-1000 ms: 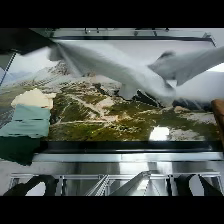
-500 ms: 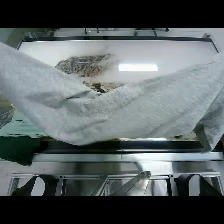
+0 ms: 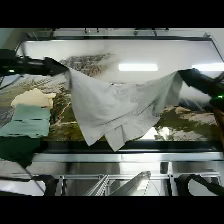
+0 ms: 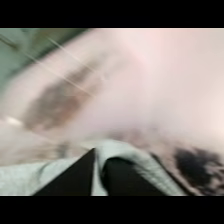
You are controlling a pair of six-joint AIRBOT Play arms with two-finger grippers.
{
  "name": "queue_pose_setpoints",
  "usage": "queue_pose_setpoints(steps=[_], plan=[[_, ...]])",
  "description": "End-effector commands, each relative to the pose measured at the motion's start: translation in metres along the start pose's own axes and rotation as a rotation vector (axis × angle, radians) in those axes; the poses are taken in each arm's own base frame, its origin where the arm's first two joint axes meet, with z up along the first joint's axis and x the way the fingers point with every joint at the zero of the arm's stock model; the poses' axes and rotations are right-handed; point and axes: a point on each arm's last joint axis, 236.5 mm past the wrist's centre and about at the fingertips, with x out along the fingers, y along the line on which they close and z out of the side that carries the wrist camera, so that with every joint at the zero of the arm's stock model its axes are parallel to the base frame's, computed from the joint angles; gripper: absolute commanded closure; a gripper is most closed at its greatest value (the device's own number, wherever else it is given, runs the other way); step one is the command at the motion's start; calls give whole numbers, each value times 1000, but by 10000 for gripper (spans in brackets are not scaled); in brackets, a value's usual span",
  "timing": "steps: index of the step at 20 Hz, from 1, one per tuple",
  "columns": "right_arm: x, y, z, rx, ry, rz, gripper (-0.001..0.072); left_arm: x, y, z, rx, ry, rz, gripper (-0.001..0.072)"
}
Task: Fold the shirts.
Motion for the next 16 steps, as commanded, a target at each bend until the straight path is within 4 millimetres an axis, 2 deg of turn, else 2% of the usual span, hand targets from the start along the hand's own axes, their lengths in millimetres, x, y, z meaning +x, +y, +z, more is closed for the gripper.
queue_pose_setpoints(steps=[1, 2, 5, 6, 8, 9, 11, 13, 16], plan=[[66, -57, -56, 89, 192, -13, 412, 69, 43, -42, -212, 261, -146, 232], [64, -58, -53, 140, 213, 29, 412, 66, 49, -45, -262, 293, -162, -13], [37, -72, -26, 238, 181, 61, 403, 36, 57, -40, -332, 323, -175, -13], [24, -83, -20, 279, 178, 50, 316, 25, 56, -43, -352, 337, -182, -13], [2, -119, -22, 356, 200, -43, 299, 8, 49, -59, -429, 364, -197, -13], [-6, -135, -27, 381, 219, -88, 298, 5, 43, -72, -472, 371, -203, -13], [-17, -151, -34, 388, 247, -132, 300, 6, 26, -107, -577, 377, -202, -13], [-18, -151, -32, 392, 238, -129, 300, 13, 19, -144, -684, 374, -172, -13], [-14, -144, -27, 391, 220, -102, 301, 18, 36, -220, -823, 435, 12, -13]])
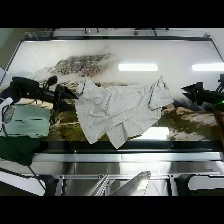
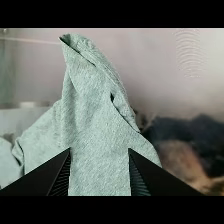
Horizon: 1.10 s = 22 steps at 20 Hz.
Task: Fold the shirts.
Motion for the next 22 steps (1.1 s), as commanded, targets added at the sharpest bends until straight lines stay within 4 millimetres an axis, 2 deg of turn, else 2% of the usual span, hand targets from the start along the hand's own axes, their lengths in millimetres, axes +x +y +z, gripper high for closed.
queue_pose_setpoints(steps=[1, 5, 9, 10, 11, 12, 16, 17, 18, 19, 22], plan=[[-1, 2, 2, 19, -4, 15, 301, 28, 60, -50, -184, -11, 131, -13], [-2, 11, 1, 10, -1, 50, 302, 51, 84, -87, -255, -32, 163, -13], [-1, 13, 0, 10, 1, 54, 302, 80, 106, -101, -263, -78, 251, -13], [-1, 13, 0, 11, 0, 56, 302, 89, 109, -103, -259, -73, 267, 9], [-1, 13, 0, 11, 0, 56, 303, 97, 108, -102, -248, -70, 270, 132], [-1, 13, 0, 11, 0, 56, 302, 103, 103, -97, -232, -71, 270, 159], [-1, 12, 1, 11, -3, 53, 302, 124, 85, -69, -116, -56, 305, 164], [-1, 10, 3, 11, -13, 44, 302, 128, 83, -64, -99, -52, 311, 282], [0, 6, 7, 12, -29, 28, 302, 131, 83, -56, -79, -55, 320, 552], [0, 2, 12, 13, -48, 11, 302, 134, 83, -51, -76, -54, 323, 679], [5, -7, 21, 17, -57, -12, 303, 136, 84, -48, -69, -22, 314, 685]])
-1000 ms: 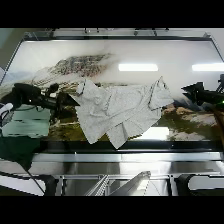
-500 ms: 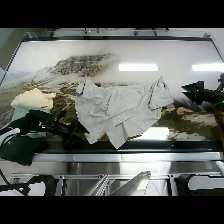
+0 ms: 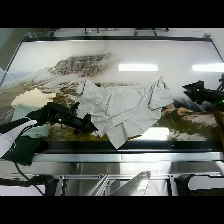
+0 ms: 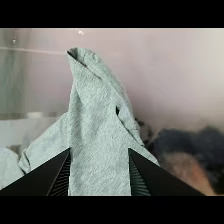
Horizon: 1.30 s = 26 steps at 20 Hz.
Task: Fold the shirts.
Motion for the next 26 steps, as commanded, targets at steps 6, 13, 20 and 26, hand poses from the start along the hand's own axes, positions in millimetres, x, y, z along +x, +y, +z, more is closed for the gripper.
queue_pose_setpoints(steps=[6, 13, 20, 26], plan=[[37, -33, -25, 28, 170, -98, 304, -40, -7, 14, 34, -40, -62, 686], [81, -26, -70, 15, 280, -94, 350, -106, -7, 27, 18, -167, -145, 686], [83, 48, -106, -39, 446, 91, 697, -117, -16, 32, 62, -197, -191, 685], [-20, 149, -38, -129, 261, 311, 697, -208, -119, 27, 380, -386, -269, 686]])
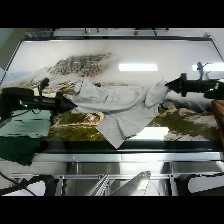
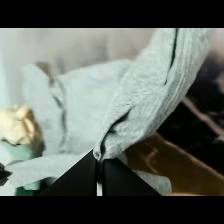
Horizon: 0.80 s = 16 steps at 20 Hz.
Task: Fold the shirts.
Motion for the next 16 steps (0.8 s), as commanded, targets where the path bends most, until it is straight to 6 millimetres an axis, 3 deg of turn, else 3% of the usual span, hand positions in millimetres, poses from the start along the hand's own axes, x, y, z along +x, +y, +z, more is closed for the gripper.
queue_pose_setpoints(steps=[1, 3, 5, 8, 10, 12, 14, 16], plan=[[-74, 87, 15, -101, -114, 177, 697, -52, -94, 14, 243, -116, -85, 686], [-132, 150, 23, -224, -255, 299, 697, -100, -161, 12, 386, -237, -119, 685], [-193, 217, 17, -336, -402, 423, 697, -154, -216, -1, 516, -377, -101, 686], [-260, 309, -36, -544, -513, 570, 697, -229, -285, -41, 714, -611, -32, 686], [-278, 353, -85, -678, -532, 597, 697, -258, -316, -72, 818, -738, 28, 685], [-282, 382, -122, -797, -578, 548, 697, -274, -335, -95, 891, -822, 88, 685], [-282, 397, -138, -847, -610, 531, 697, -278, -343, -97, 917, -831, 95, 686], [-283, 394, -127, -856, -655, 495, 697, -280, -337, -83, 906, -789, 102, 686]])
